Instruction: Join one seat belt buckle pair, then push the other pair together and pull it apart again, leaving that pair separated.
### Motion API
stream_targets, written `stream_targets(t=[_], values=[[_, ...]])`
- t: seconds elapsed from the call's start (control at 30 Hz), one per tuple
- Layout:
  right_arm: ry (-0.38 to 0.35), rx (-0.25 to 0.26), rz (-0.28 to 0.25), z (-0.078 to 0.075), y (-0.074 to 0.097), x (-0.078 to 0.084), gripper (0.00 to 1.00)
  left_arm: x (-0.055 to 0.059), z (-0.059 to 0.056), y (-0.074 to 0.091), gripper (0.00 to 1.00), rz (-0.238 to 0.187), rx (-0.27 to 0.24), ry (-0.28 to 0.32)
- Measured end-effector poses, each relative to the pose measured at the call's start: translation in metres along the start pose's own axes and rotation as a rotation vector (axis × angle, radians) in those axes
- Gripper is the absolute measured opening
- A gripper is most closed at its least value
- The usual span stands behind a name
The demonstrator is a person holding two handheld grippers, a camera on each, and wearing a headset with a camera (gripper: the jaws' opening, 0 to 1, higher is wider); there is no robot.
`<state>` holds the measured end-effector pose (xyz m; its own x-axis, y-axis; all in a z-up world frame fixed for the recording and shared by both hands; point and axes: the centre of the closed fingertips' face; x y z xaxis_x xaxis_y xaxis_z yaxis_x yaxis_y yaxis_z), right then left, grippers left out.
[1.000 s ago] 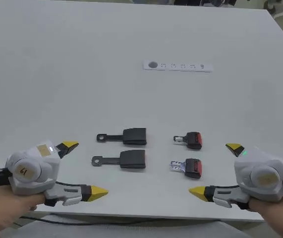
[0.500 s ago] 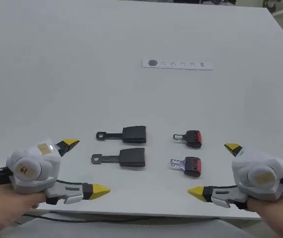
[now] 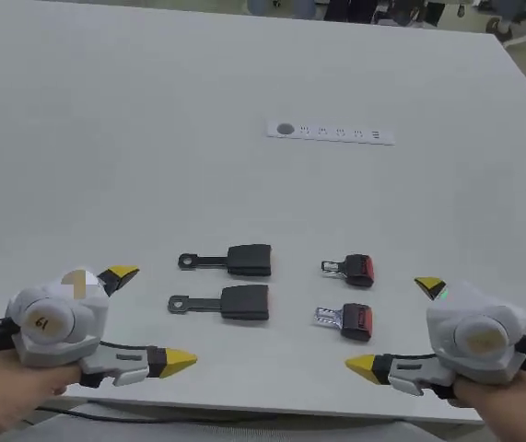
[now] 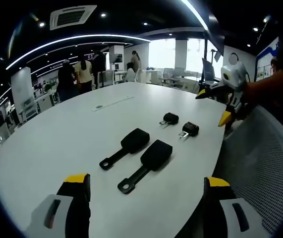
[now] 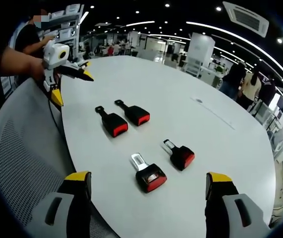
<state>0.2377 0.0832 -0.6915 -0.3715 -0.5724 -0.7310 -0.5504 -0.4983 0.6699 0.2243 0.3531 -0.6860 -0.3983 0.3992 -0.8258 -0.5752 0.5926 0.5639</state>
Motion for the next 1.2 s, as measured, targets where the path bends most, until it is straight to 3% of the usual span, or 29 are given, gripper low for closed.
stream_targets(t=[0.2,0.4,0.53,0.7,0.77,0.93,1.03,1.2], values=[[-0.019,0.003,0.027,-0.001,0.001,0.004,0.95,0.000,-0.003,0.003,0.96,0.001,0.000,0.004],[-0.020,0.014,0.018,-0.003,0.003,0.004,0.95,0.002,-0.006,0.004,0.99,0.020,0.012,-0.015],[-0.014,0.014,0.071,-0.002,0.003,0.012,0.88,0.004,-0.007,0.004,0.99,0.032,0.021,-0.009],[-0.001,0.015,0.070,0.000,0.004,0.010,0.89,0.005,-0.005,0.005,1.00,0.035,0.013,-0.015],[-0.001,0.015,0.067,0.001,0.004,0.009,0.89,0.011,-0.002,0.006,0.98,0.073,0.006,-0.073],[-0.002,0.017,0.060,-0.001,0.004,0.006,0.89,0.006,-0.007,0.007,1.00,0.063,0.004,-0.056],[-0.004,0.017,0.055,-0.002,0.004,0.005,0.89,0.010,-0.001,0.007,1.00,0.074,0.003,-0.065],[0.003,0.011,0.060,-0.001,0.005,0.006,0.87,0.007,0.000,0.006,1.00,0.068,0.001,-0.051]])
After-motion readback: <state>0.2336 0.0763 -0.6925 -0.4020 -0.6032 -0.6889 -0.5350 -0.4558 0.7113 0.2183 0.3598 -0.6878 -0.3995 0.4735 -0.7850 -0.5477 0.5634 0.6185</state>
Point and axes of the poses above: the centre of the closed fingertips' face, and the gripper's own axes: y roughly backward along the fingers, z roughly to its left, x roughly out of its underside, and after that the axes turned 1 degree about -x, right-handed
